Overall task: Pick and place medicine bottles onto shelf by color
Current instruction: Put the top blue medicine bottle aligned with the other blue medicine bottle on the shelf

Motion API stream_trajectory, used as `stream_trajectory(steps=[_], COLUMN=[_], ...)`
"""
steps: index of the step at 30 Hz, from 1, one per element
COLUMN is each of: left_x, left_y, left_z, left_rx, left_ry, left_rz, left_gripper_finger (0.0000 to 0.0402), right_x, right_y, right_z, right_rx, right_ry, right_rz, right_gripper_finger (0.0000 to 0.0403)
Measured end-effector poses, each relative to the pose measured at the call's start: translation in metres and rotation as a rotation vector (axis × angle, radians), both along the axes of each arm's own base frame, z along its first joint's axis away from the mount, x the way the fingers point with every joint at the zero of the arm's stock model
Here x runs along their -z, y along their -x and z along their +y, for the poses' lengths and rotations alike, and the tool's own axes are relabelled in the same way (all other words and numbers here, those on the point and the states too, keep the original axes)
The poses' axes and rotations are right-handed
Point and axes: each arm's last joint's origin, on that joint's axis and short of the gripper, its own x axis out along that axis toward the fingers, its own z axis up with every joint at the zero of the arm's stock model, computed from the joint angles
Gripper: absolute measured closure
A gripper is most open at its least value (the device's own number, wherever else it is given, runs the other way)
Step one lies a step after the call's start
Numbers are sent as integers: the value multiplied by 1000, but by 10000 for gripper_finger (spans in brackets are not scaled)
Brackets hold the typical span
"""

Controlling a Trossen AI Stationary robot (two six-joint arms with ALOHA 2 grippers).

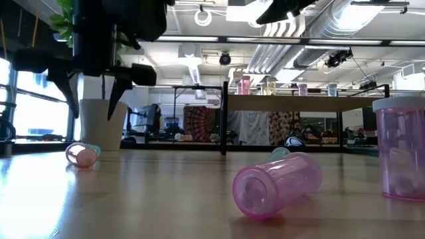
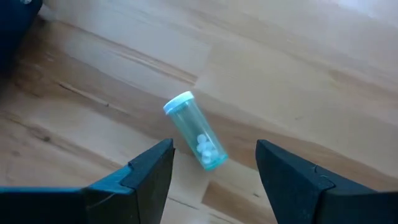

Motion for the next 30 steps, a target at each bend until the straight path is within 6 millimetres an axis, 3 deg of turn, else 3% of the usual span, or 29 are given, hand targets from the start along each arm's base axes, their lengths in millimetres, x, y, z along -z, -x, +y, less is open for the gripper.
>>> stream_trajectory(steps=[10, 30], left_x=[18, 47], left_y=[-5, -16], left_z=[-3, 17], left_rx=[-112, -189], left_ry=[33, 64], left_rz=[27, 59], left_gripper_finger=[184, 183], right_x=[0, 0], right_y=[0, -1], right_z=[1, 1], right_rx=[-34, -35], right_ry=[-10, -12], right_rz=[-3, -4], right_gripper_finger=[235, 236])
